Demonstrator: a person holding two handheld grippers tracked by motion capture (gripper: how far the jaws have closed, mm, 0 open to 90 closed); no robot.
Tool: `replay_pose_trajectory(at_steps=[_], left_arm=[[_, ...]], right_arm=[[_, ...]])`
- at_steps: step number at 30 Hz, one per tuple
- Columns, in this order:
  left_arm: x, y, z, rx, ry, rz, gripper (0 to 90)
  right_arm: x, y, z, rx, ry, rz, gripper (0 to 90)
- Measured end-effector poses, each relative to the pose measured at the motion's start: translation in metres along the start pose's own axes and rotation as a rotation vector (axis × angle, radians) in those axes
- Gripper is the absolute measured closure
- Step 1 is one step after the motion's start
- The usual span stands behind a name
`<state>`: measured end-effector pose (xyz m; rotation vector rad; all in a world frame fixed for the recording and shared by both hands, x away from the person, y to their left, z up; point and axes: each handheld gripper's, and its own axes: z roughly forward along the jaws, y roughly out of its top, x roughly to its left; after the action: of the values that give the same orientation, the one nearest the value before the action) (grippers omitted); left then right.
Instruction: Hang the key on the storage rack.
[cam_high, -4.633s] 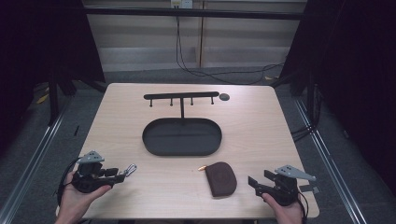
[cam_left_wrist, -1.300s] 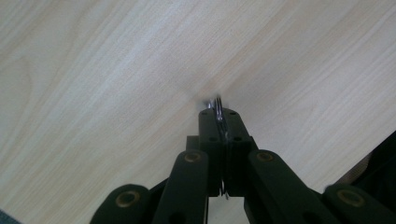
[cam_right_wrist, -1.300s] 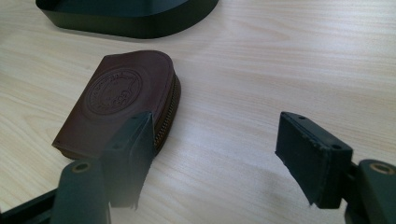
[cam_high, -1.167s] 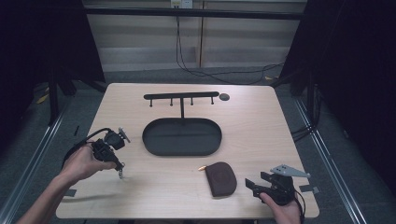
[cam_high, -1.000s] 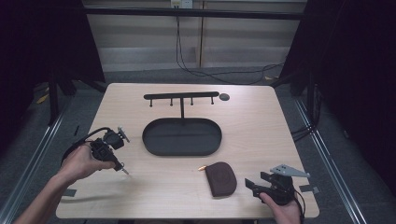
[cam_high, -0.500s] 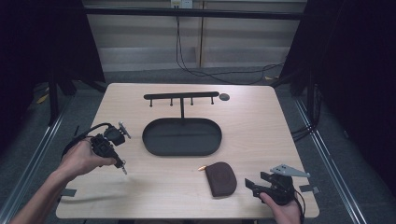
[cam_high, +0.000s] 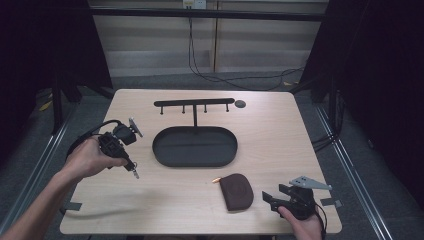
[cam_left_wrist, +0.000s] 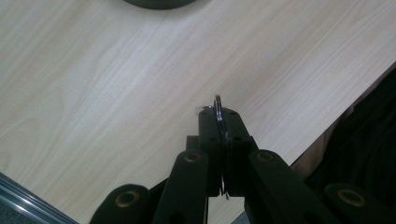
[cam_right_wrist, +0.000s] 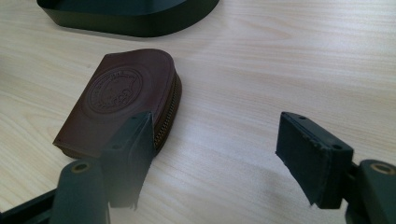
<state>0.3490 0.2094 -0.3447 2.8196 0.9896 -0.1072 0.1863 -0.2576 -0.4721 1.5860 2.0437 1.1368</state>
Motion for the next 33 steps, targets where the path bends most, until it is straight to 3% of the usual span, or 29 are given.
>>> replay_pose_trajectory(at_steps=[6, 7, 16, 25, 33], left_arm=[[0.001, 0.006, -0.011, -0.01, 0.011, -0.012, 89.0], [0.0, 0.009, -0.015, -0.018, 0.028, -0.021, 88.9], [-0.003, 0.02, -0.031, -0.001, 0.06, -0.03, 89.0], [-0.005, 0.039, -0.045, 0.008, 0.046, -0.013, 89.0], [0.002, 0.053, -0.06, -0.009, 0.059, -0.056, 89.0]], right_arm=[[-0.001, 0.0, 0.0, 0.001, 0.0, 0.002, 28.1], [0.0, 0.0, 0.0, 0.002, 0.0, 0.003, 28.1], [-0.001, 0.0, 0.0, 0.004, -0.001, 0.003, 27.9], [-0.001, 0.0, 0.0, 0.001, 0.004, 0.003, 27.7], [-0.001, 0.0, 0.0, 0.002, 0.008, 0.0, 27.7]])
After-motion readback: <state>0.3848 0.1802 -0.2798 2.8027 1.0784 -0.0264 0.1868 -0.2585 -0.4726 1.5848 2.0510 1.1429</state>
